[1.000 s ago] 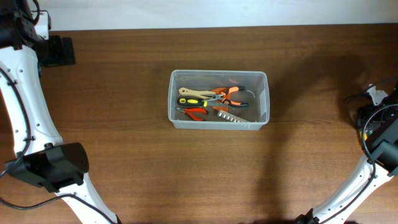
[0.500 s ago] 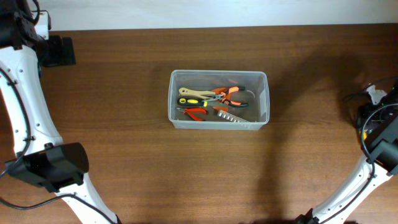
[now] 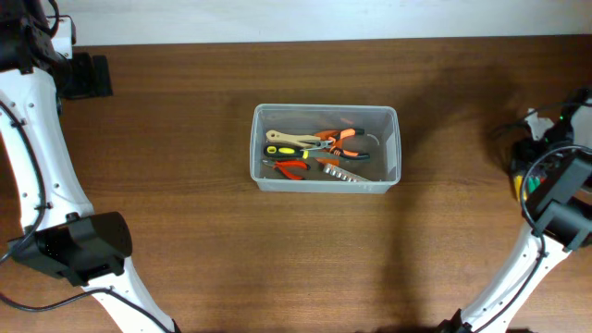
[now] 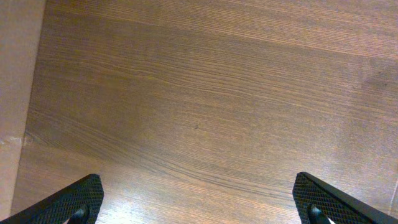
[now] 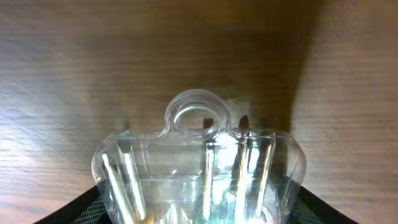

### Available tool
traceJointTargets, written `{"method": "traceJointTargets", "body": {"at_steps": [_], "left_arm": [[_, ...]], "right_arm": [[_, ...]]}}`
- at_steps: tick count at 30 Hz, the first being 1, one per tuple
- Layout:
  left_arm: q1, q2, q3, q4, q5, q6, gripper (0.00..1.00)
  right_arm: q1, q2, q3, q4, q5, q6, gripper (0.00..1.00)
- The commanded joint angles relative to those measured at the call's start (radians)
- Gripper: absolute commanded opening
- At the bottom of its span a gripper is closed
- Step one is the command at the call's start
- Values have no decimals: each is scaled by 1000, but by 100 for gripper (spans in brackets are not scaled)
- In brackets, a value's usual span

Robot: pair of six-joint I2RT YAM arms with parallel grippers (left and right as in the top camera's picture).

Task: Pack container
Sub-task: 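Carry the screwdriver case left and lower it into the container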

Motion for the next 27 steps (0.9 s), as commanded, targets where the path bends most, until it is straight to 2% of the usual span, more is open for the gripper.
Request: {"method": "traceJointTargets", "body": {"at_steps": [1, 5, 11, 19, 27], "left_arm": [[3, 5, -2, -1, 10, -12, 99], [3, 5, -2, -1, 10, -12, 99], [3, 5, -2, -1, 10, -12, 99], [3, 5, -2, -1, 10, -12, 99], [3, 5, -2, -1, 10, -12, 99]], "right_arm": [[59, 39, 43, -7, -103, 38, 69], [109, 39, 123, -31, -116, 51, 68], [172, 37, 232, -72, -116, 61, 62], [247, 32, 391, -153, -117, 113, 60], [356, 11, 533, -243, -231, 142, 57]]}}
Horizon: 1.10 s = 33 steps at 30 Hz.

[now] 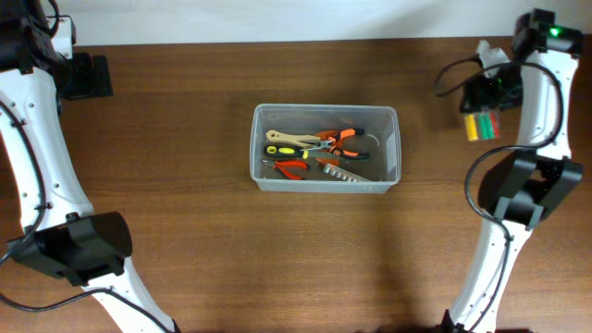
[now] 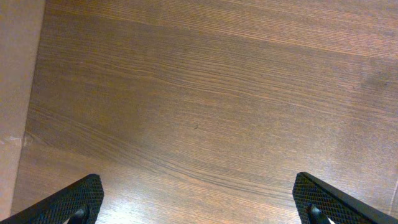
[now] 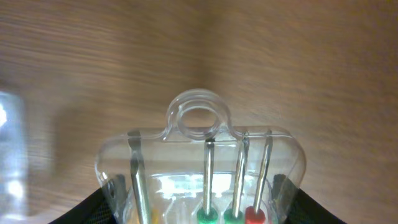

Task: Pack container
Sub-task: 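Carry the screwdriver case left and lower it into the container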

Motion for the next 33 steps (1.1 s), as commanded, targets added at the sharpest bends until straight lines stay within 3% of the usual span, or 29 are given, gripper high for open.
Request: {"method": "traceJointTargets", "body": {"at_steps": [1, 19, 33], "left_arm": [[3, 5, -2, -1, 10, -12, 99], [3, 5, -2, -1, 10, -12, 99], [3, 5, -2, -1, 10, -12, 99]], "right_arm": [[70, -27, 68, -23, -65, 20, 57], [481, -166, 100, -59, -61, 11, 56], [606, -163, 50, -151, 2, -9, 56]]}}
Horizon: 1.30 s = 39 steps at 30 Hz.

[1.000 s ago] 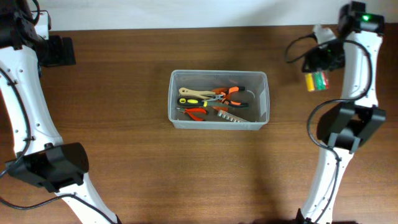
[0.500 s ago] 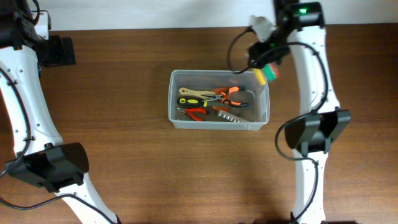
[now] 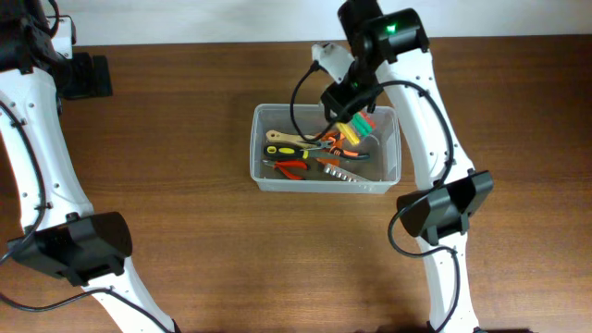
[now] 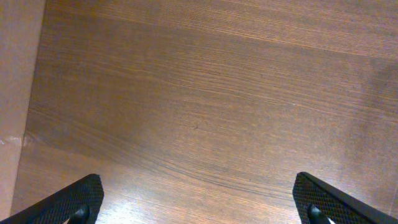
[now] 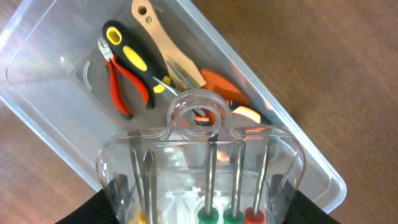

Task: Pack container
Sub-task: 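Carry the screwdriver case left and lower it into the container, then open the right gripper and lift it away from the container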

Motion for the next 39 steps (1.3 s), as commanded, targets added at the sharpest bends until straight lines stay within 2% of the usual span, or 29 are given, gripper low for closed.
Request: {"method": "traceJointTargets", "body": {"at_steps": [1, 7, 10, 15, 16, 18, 19, 23, 24, 26, 30, 34, 39], "left_arm": [[3, 5, -2, -1, 10, -12, 99], [3, 5, -2, -1, 10, -12, 99], [3, 5, -2, -1, 10, -12, 99], [3, 5, -2, -1, 10, -12, 99], [3, 5, -2, -1, 10, -12, 99], [3, 5, -2, -1, 10, -12, 99], [3, 5, -2, -1, 10, -12, 99], [3, 5, -2, -1, 10, -12, 99], [3, 5, -2, -1, 10, -12, 99], [3, 5, -2, -1, 10, -12, 99], [3, 5, -2, -1, 10, -12, 99], [3, 5, -2, -1, 10, -12, 99], [3, 5, -2, -1, 10, -12, 99]], "right_arm": [[3, -30, -43, 7, 27, -24, 56], [5, -30, -263, 102, 29, -117, 56], [5, -30, -371, 144, 55, -182, 53], [-6, -30, -470, 214, 115, -237, 53], [-8, -30, -475, 219, 116, -242, 58], [-10, -30, -475, 224, 139, -243, 75], [-10, -30, -473, 226, 163, -243, 80], [-5, -31, -429, 199, 219, -209, 84], [-2, -34, -404, 182, 219, -180, 89], [6, -44, -351, 138, 219, -150, 91], [21, -103, -267, 86, 216, -124, 94], [35, -240, -228, 71, 215, -52, 99], [54, -435, -228, 73, 211, -43, 99]]}}
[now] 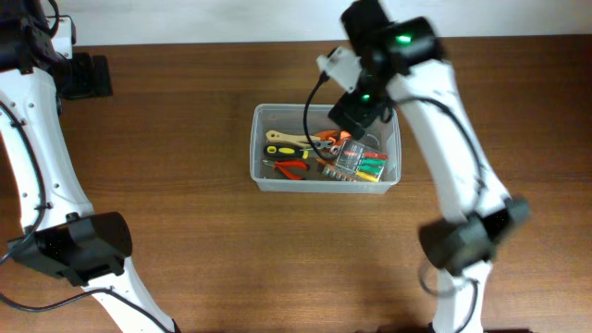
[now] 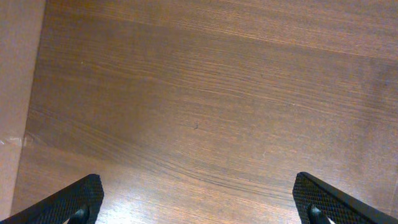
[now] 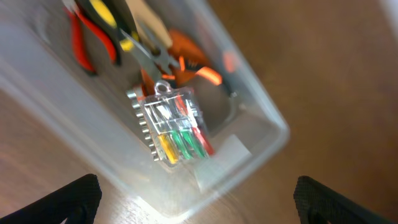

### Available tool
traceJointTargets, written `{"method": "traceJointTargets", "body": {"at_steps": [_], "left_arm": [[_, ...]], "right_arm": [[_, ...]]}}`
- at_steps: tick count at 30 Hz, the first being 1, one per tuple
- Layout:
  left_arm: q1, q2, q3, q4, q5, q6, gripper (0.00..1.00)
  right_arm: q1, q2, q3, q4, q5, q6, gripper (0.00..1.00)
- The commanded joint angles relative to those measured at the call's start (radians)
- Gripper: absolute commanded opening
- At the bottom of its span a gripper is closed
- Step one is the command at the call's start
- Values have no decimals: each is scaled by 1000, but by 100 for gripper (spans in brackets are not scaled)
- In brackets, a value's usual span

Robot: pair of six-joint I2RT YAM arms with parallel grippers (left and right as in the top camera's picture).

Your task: Pack container

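Observation:
A clear plastic bin [image 1: 326, 110] sits mid-table. Inside lie pliers with yellow, red and orange handles [image 1: 301, 148] and a clear screwdriver pack [image 1: 359, 161] [image 3: 173, 127] with yellow, green and red handles, at the bin's right end. My right gripper [image 3: 199, 208] hangs open above the bin's right part [image 1: 361, 109], holding nothing. My left gripper [image 2: 199, 205] is open over bare wood; in the overhead view it sits at the far left edge.
The brown wooden table [image 1: 185, 231] spreads all round the bin. A pale strip [image 2: 18, 74] runs along the table's left edge in the left wrist view. The left arm's black base [image 1: 79, 245] stands at the front left.
The right gripper let go of the clear screwdriver pack, which now lies in the bin's right end. The gripper stands open and higher above it. The left arm has not moved.
The right gripper held the screwdriver pack at the table's right edge, then at the far right corner, then over the bin. Now the pack rests inside the bin and the gripper is open. The left arm stayed still throughout.

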Motion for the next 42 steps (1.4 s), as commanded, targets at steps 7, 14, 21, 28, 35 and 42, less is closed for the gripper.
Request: {"method": "traceJointTargets", "body": {"at_steps": [7, 14, 21, 28, 35, 42], "left_arm": [[3, 5, -2, -1, 10, -12, 99], [3, 5, -2, -1, 10, -12, 99], [3, 5, -2, -1, 10, -12, 99], [3, 5, -2, -1, 10, -12, 99], [3, 5, -2, -1, 10, -12, 99], [3, 5, -2, -1, 10, -12, 99]], "right_arm": [[19, -403, 36, -3, -45, 31, 99], [20, -586, 36, -14, -145, 31, 99], [20, -681, 36, -52, -107, 27, 99], [20, -724, 36, -53, -29, 27, 99], [-15, -794, 4, -3, -153, 31, 99], [-202, -1072, -375, 287, -259, 31, 99]]}}
